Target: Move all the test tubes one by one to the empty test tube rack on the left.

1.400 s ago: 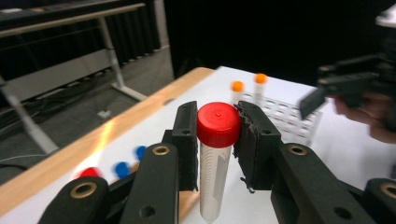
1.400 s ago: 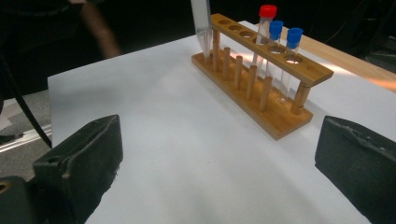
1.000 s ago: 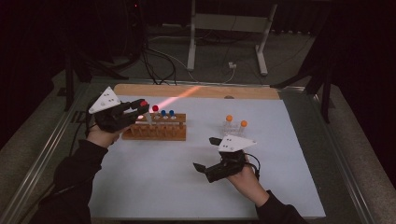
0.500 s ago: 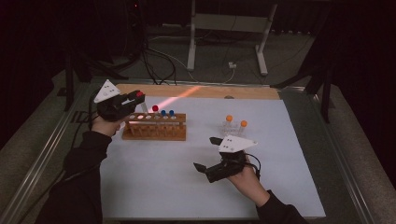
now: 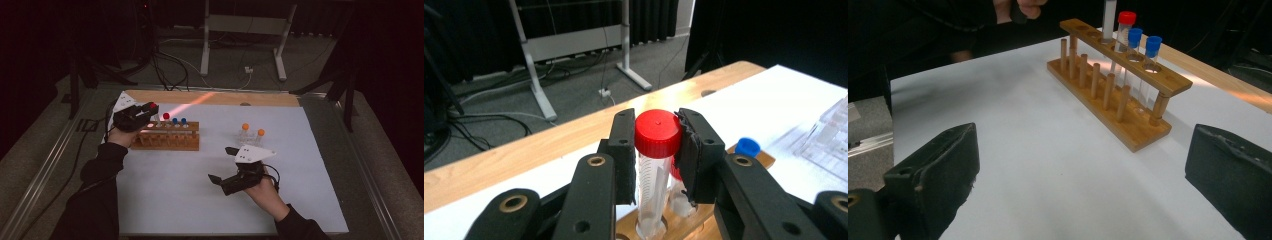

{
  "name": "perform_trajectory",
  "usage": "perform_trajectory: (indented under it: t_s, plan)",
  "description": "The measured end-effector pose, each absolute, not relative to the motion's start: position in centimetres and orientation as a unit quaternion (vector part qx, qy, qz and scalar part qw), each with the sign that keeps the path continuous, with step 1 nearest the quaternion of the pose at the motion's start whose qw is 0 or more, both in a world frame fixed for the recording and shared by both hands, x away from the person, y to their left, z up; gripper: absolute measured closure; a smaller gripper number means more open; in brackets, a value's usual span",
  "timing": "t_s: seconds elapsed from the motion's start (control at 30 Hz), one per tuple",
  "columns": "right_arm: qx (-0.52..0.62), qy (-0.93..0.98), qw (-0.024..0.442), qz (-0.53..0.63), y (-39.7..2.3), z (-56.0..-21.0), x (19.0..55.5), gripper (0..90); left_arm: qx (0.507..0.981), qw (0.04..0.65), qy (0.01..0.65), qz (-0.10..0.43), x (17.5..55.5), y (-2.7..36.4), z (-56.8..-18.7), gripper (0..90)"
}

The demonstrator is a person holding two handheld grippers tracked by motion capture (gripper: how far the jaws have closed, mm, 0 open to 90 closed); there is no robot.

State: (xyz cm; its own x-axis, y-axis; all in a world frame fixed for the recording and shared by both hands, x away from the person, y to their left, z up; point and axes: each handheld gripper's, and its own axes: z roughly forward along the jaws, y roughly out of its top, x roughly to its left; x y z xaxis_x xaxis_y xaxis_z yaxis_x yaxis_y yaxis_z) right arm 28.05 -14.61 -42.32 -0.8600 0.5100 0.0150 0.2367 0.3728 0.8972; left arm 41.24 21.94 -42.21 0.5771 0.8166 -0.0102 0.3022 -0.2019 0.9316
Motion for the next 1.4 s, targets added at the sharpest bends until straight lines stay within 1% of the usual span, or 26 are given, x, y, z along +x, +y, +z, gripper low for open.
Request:
perform_trajectory:
  t_s: [0.43, 0.7, 1.0, 1.1, 1.27, 1.37, 1.4]
  plan:
    - [0.229, 0.817, 0.131, 0.513, -14.7, -42.3, 28.0, 0.6, 0.733, 0.494, 0.4, 0.243, 41.3, 21.6, -44.9, 71.5]
    - [0.228, 0.818, 0.129, 0.512, -14.7, -42.3, 28.0, 0.6, 0.732, 0.492, 0.404, 0.241, 41.3, 21.7, -45.5, 71.5]
    - [0.228, 0.817, 0.129, 0.513, -14.8, -42.2, 28.1, 0.6, 0.73, 0.497, 0.406, 0.234, 41.3, 21.9, -45.4, 70.2]
    - [0.226, 0.815, 0.132, 0.516, -15.0, -42.0, 28.1, 0.6, 0.725, 0.505, 0.406, 0.234, 41.0, 22.2, -44.9, 51.8]
    - [0.215, 0.807, 0.15, 0.529, -15.9, -41.2, 28.4, 0.6, 0.721, 0.525, 0.391, 0.226, 39.5, 22.6, -43.4, 28.0]
    - [0.221, 0.8, 0.169, 0.531, -17.0, -40.4, 28.8, 0.6, 0.728, 0.531, 0.376, 0.215, 38.3, 22.6, -42.9, 16.6]
    - [0.227, 0.799, 0.178, 0.528, -17.5, -40.1, 29.0, 0.6, 0.729, 0.535, 0.37, 0.212, 38.0, 22.6, -42.8, 16.0]
